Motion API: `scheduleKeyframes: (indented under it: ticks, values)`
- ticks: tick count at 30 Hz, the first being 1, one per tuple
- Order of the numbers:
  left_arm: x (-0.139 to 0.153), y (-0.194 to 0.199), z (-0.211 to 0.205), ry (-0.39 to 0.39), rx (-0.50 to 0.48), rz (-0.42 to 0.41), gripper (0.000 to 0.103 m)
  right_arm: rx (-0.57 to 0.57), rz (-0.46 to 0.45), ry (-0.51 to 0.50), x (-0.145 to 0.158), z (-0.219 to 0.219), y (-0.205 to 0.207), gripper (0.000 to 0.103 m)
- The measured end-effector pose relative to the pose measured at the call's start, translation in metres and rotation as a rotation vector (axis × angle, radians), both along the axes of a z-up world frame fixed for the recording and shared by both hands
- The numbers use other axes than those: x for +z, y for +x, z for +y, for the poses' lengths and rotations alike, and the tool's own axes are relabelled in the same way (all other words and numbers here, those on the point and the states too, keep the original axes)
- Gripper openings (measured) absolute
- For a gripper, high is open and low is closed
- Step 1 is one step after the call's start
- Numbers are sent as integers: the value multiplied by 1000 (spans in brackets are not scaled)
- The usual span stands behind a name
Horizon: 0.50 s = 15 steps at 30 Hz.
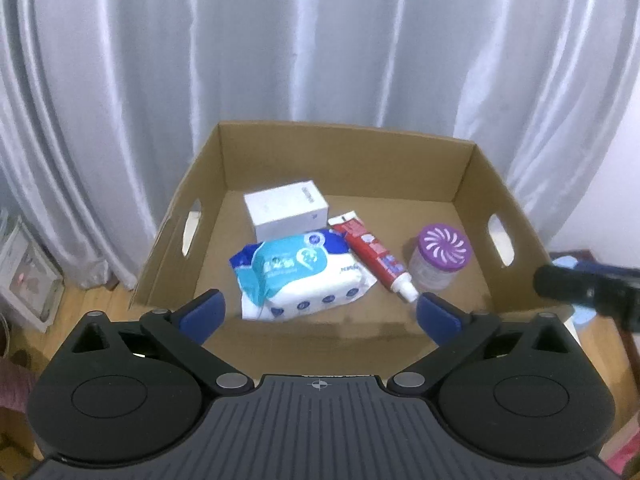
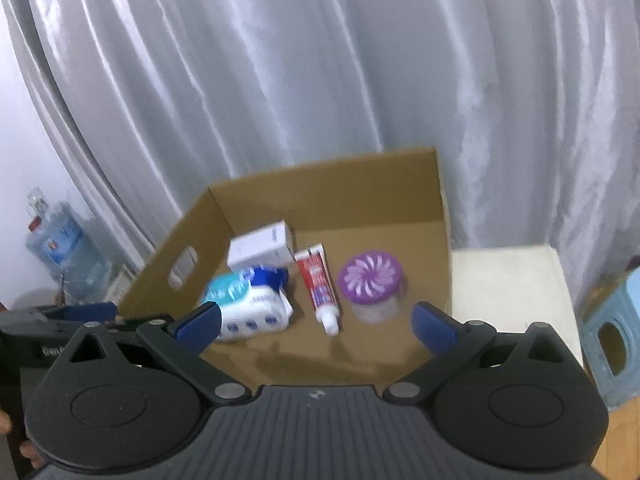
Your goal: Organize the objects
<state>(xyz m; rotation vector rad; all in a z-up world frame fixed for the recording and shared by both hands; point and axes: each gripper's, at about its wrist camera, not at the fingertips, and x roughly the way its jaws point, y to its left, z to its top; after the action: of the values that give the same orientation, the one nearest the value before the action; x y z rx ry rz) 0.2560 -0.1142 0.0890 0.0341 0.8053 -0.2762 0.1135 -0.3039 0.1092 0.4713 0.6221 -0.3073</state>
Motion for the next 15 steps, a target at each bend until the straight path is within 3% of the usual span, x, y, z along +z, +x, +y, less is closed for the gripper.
scheduleKeyframes:
  ticks: [5, 15]
  values:
    - [-5, -7, 3, 3, 18, 6, 103, -25, 7, -36, -2, 11, -10, 103]
    - [6, -29, 5, 44, 48, -50, 103, -47, -19, -295, 24, 48, -17, 103]
